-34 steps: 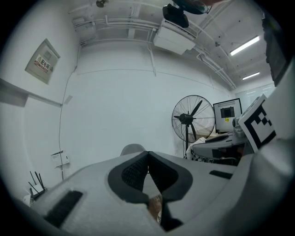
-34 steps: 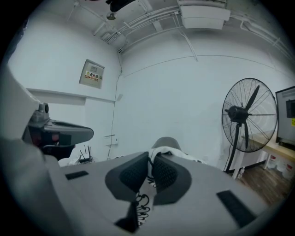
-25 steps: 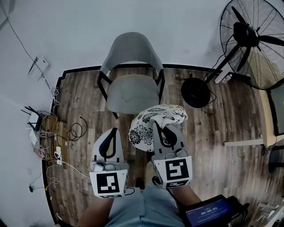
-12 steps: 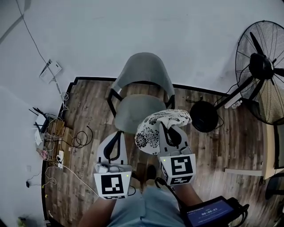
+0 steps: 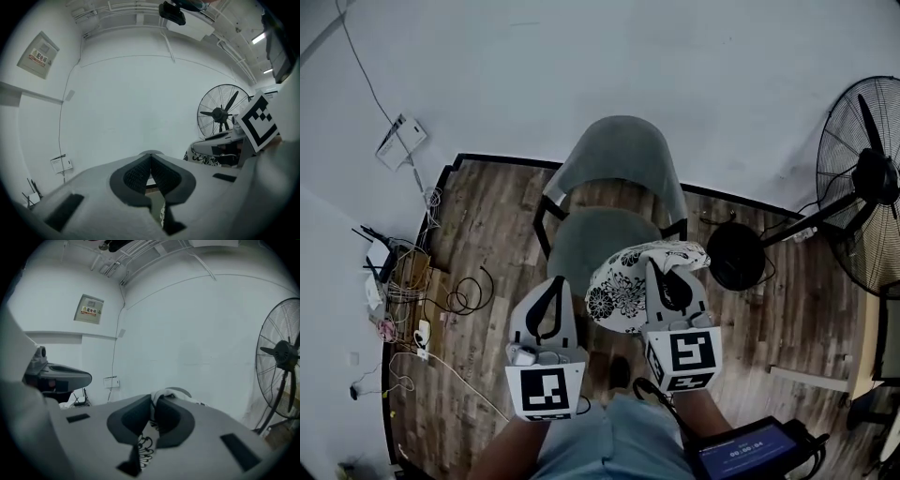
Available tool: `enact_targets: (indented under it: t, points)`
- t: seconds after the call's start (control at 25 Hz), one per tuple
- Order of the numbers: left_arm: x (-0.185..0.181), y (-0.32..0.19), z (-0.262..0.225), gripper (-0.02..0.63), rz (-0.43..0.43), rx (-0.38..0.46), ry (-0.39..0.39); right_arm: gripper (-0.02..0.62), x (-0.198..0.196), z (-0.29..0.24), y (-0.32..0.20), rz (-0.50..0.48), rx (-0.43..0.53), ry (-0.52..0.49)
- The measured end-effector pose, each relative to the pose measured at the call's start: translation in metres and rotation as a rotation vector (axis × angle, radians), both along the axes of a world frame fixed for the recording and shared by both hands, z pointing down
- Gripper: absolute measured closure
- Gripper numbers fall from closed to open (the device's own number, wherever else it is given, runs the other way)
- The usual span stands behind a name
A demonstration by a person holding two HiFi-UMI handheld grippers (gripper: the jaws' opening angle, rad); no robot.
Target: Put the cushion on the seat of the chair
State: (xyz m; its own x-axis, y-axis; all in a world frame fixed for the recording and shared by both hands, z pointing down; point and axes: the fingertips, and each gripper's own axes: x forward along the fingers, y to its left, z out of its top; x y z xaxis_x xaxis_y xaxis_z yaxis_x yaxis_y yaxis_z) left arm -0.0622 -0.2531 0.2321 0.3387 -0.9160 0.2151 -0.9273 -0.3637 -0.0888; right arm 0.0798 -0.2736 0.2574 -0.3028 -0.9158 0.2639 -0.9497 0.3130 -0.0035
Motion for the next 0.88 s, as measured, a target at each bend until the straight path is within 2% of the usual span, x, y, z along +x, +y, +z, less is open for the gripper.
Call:
enact_targets:
  t: [0.24,0.44,0.88]
  points:
    - [-0.028,-0.080,0.008,0.603,0.046,-0.017,0.014,0.578,-0.026,0.007,-0.068,0.043,-0.016,0.040]
    - [-0.054,-0.127,0.013,0.603,0.076,-0.028,0.029,0.578,-0.046,0.006,-0.114,0.080,-0.016,0.075]
    - [-0.096,-0.177,0.009,0.603,0.067,-0.037,0.042,0.578,-0.083,-0.003,-0.173,0.081,0.001,0.094]
